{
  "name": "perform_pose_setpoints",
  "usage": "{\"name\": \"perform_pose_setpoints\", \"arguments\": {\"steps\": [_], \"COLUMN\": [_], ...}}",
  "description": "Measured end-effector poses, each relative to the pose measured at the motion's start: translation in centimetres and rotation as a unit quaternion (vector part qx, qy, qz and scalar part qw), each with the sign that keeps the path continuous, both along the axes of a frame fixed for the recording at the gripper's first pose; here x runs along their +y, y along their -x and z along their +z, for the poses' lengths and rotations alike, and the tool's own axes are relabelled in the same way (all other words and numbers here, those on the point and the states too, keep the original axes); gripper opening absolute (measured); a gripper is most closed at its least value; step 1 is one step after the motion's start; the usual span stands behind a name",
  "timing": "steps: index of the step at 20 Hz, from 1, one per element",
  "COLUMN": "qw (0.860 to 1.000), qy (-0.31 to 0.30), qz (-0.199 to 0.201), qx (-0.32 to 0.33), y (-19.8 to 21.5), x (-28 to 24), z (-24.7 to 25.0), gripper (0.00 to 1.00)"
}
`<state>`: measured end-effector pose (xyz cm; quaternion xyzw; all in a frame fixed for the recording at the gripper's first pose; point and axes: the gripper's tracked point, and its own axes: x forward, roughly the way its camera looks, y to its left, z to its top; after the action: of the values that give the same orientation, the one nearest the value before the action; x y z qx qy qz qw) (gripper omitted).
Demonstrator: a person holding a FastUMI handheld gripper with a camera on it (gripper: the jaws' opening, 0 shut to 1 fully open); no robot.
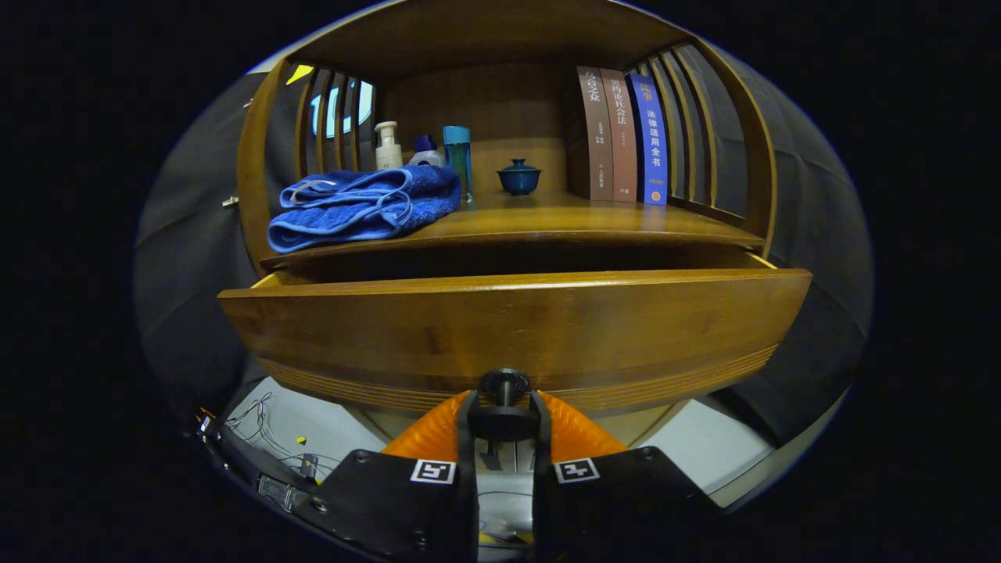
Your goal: Pull open the drawer, take out the items inside it, and place them on the countertop above the cabinet.
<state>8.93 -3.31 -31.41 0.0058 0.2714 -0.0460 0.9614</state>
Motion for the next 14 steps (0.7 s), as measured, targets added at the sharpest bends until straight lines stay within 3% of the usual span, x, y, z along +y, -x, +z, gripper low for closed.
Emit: {"name": "perform_pose_setpoints", "arguments": {"steps": [14], "qw": [0.999], "qy": [-0.013], "qz": [0.000], "qx": [0.040], "y": [10.4], "x": [1.1], "z": [0.3], "gripper": [0.31]}}
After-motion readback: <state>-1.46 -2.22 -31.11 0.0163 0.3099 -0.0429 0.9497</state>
